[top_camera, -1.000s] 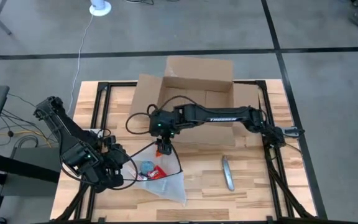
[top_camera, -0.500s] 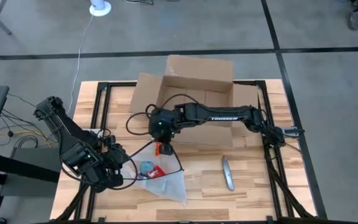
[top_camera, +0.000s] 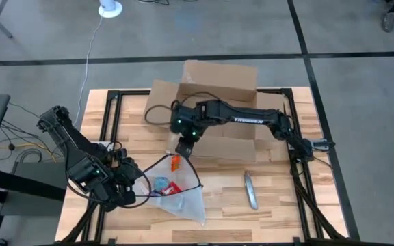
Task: Unpack boxes
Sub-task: Close the transparent zip bag
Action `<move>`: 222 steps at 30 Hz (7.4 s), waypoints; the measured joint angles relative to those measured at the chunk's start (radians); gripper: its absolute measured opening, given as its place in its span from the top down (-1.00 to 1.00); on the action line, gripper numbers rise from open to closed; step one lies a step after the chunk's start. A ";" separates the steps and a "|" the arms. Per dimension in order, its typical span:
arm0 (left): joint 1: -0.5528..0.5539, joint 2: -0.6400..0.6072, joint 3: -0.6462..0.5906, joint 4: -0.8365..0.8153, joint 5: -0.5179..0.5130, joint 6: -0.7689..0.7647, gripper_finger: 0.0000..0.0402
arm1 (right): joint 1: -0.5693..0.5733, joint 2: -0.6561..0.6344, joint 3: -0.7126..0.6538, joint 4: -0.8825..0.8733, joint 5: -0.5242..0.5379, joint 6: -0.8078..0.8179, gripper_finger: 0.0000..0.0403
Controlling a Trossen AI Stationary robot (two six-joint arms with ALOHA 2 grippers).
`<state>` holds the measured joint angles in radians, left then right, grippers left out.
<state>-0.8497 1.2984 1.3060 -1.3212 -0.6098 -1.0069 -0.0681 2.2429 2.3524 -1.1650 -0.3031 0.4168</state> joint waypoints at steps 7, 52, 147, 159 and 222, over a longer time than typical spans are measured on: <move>0.000 0.000 0.000 0.002 0.000 -0.014 1.00 | 0.002 0.037 -0.003 0.156 -0.047 0.039 0.05; 0.000 0.000 0.000 0.002 0.010 -0.023 1.00 | 0.018 0.073 0.001 0.269 -0.054 -0.607 -0.24; -0.093 0.031 0.000 0.053 0.006 -0.115 1.00 | 0.179 -0.302 -0.168 -0.199 0.180 -0.210 -0.08; -0.093 0.031 0.000 0.054 -0.024 -0.074 1.00 | 0.443 -0.242 -0.171 -0.068 0.306 0.159 0.04; 0.304 0.028 0.200 0.337 0.050 0.700 0.84 | 0.528 -0.240 -0.171 -0.048 0.515 -0.257 1.00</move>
<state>-0.5453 1.3266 1.5060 -0.9837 -0.5596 -0.3069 0.4597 2.0029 2.1811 -1.2126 0.2117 0.1595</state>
